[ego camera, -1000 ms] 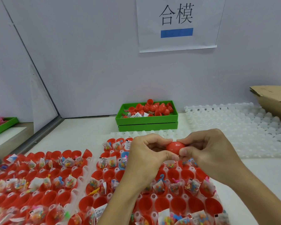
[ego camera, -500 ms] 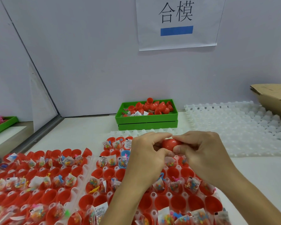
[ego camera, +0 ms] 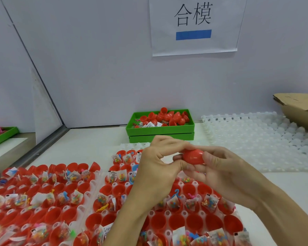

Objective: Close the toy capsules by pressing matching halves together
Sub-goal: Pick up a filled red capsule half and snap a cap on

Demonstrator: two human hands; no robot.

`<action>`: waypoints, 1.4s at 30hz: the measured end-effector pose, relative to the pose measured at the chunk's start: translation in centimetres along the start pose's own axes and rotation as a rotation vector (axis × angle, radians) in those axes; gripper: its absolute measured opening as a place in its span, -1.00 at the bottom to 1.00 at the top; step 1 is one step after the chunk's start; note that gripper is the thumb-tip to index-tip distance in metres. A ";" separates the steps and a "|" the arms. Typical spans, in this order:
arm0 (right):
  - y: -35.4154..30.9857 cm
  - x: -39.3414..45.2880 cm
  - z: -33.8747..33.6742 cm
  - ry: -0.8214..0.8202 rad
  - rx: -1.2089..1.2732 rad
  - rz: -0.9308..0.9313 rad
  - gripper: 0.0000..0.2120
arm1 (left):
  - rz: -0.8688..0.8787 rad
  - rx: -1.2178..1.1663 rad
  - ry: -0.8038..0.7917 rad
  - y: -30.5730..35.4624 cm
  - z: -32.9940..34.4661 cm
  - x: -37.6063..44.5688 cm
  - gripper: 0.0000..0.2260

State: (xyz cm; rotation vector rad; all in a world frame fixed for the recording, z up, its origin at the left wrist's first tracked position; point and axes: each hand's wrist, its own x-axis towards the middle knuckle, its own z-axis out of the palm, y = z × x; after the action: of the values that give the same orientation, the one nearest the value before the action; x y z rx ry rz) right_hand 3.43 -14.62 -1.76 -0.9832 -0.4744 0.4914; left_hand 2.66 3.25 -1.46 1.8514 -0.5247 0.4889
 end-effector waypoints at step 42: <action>0.4 0.7 1.6 0.281 0.031 0.014 -0.66 | -0.126 -0.120 -0.004 -0.9 -0.2 0.3 -0.80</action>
State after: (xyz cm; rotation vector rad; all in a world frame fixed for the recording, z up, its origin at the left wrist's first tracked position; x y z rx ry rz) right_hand 2.94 -12.93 -1.26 -1.0084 -0.2075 0.3650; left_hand 3.41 3.67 -1.90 1.7579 -0.4273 0.3617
